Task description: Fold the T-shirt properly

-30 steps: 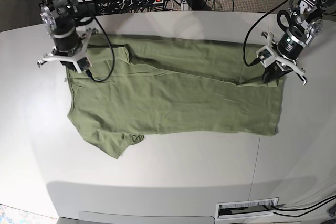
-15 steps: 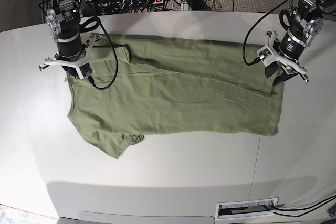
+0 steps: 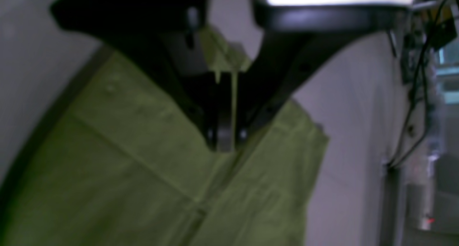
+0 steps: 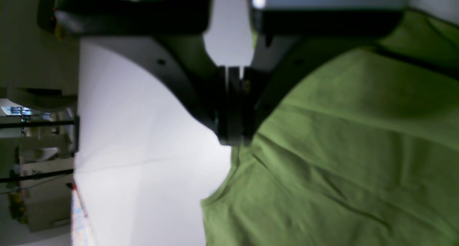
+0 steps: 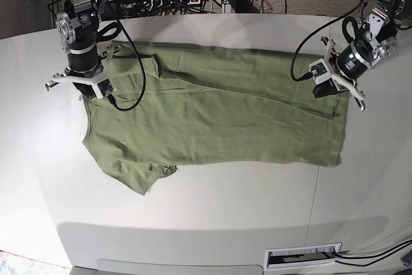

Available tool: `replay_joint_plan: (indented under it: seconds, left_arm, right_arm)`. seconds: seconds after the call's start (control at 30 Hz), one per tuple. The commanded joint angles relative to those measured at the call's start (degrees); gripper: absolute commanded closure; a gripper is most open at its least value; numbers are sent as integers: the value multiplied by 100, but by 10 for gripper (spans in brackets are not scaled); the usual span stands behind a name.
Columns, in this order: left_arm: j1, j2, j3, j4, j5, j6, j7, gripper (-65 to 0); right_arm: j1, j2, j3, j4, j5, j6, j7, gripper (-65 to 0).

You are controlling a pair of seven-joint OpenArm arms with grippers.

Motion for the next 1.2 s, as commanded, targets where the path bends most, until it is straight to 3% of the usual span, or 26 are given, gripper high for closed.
replay_joint_plan:
  seconds: [0.0,0.43,0.73,1.0,1.17]
  left_arm:
    - [-138,-111,-52,-39,-15,-31,-61,0]
    - [-433,-111,-52,-450,-13,-1351,-160,0]
    - [-219,-125,-52,-496,-15,-1641,-155,0]
    - [286,-155,-52,-498,11,-1755,-157,0]
    - [586,-396,-52,-496,50,-1766,-164,0]
  right_arm:
    - [48,70,46,-7,-114,15,136,0]
    - [332,85,44,-767,-173,1279,223,0]
    - [286,216,44,-778,221,1652,-282,0]
    - [-57,590,44,-778,236,1670,-450,0]
    - [-214,741,44,-776,282,1668,-708,0]
